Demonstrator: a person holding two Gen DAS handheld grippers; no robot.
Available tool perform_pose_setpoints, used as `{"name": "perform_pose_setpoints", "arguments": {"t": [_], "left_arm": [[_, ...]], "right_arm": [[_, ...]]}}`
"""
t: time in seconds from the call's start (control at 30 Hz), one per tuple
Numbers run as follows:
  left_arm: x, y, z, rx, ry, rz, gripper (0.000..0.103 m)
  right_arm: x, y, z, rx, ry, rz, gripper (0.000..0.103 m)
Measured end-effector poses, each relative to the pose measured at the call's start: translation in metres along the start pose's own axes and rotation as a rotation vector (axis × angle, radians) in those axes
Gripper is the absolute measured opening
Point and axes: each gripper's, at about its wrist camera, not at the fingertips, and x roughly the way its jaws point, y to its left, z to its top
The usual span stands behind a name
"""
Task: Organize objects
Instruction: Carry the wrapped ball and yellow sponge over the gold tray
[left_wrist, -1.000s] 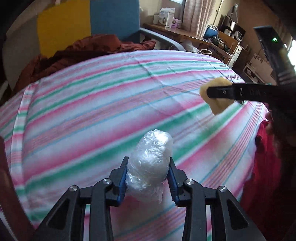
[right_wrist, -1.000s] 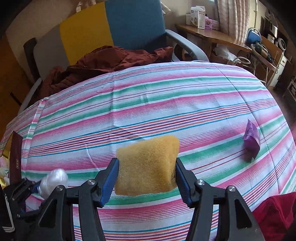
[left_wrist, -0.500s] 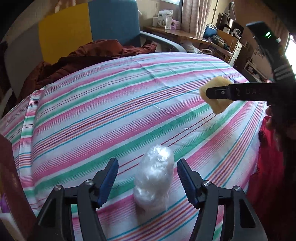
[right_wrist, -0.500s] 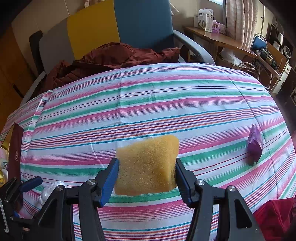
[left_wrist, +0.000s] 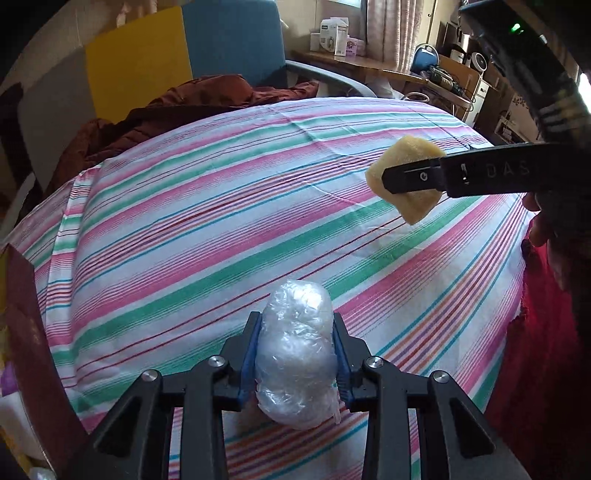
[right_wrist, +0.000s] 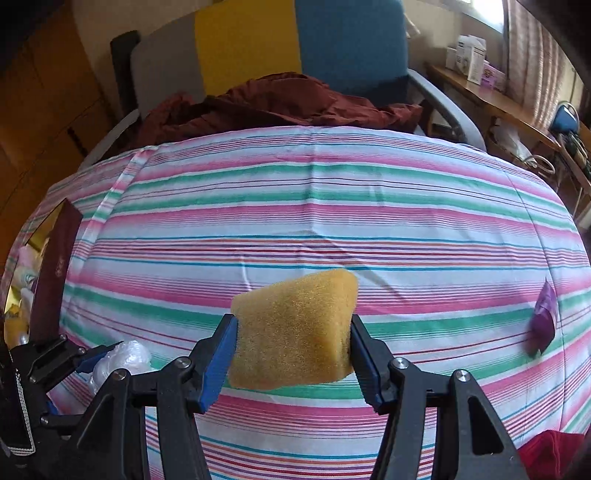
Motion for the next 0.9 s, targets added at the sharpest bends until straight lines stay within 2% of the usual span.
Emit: {"name": "perform_pose_setpoints", "arguments": {"t": [0.63,0.9], "left_arm": [[-0.049,0.009,-0.014,-0.025,-0.078,0.029,0.036],[-0.082,0.037,-0.032,-0.095,-0.115,0.021,0.036]], "right_arm": [[0.003,0.007,-0.004,-0.032,0.018,-0.001,0.06],[0.012,0.008,-0.006,-0.03,0.058,-0.014,0.059]]}}
